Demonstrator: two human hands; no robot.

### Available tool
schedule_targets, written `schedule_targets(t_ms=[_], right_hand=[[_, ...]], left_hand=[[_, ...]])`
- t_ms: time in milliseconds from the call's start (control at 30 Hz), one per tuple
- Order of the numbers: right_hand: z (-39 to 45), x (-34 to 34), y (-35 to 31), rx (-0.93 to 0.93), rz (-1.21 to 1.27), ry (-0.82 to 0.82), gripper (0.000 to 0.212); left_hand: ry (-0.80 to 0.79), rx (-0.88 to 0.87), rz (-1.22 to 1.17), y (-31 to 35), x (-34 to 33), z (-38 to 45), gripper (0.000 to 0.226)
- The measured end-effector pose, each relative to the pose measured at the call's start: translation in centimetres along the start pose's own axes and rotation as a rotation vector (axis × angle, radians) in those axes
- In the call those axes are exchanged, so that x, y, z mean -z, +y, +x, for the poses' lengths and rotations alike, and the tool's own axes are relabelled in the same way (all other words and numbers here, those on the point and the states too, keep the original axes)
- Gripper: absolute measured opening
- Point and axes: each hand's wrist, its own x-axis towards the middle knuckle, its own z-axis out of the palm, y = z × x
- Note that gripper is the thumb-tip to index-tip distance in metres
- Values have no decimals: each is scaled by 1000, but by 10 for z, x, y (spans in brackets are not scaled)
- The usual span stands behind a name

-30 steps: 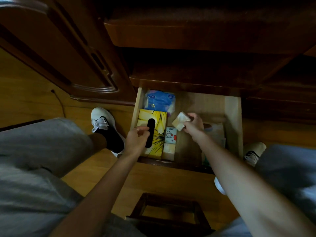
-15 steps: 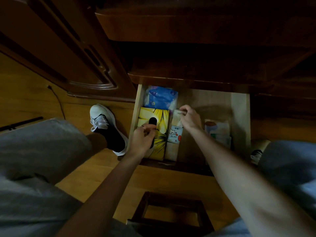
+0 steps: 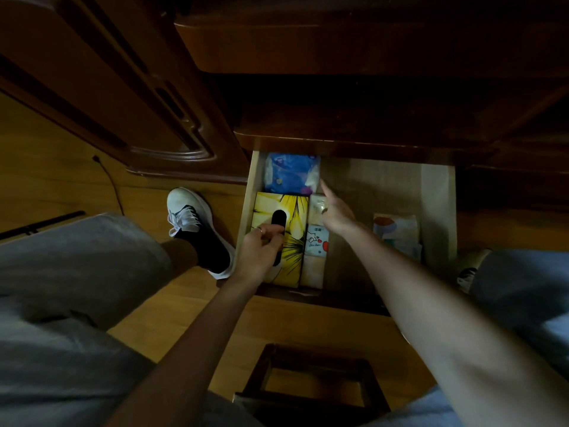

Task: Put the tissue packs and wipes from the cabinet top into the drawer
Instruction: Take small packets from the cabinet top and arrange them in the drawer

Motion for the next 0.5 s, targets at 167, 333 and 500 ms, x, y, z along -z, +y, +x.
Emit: schedule_targets(t_ms=[167, 333, 500], right_hand=[[-4, -1, -3, -39, -177, 155, 69], [-5, 1, 6, -57, -96, 31, 31], [-12, 8, 8, -50, 54, 18, 58]], left_hand=[[-8, -11, -22, 0, -2, 1, 16], [-11, -27, -35, 1, -4, 0, 16], [3, -47, -1, -4, -3, 3, 18]])
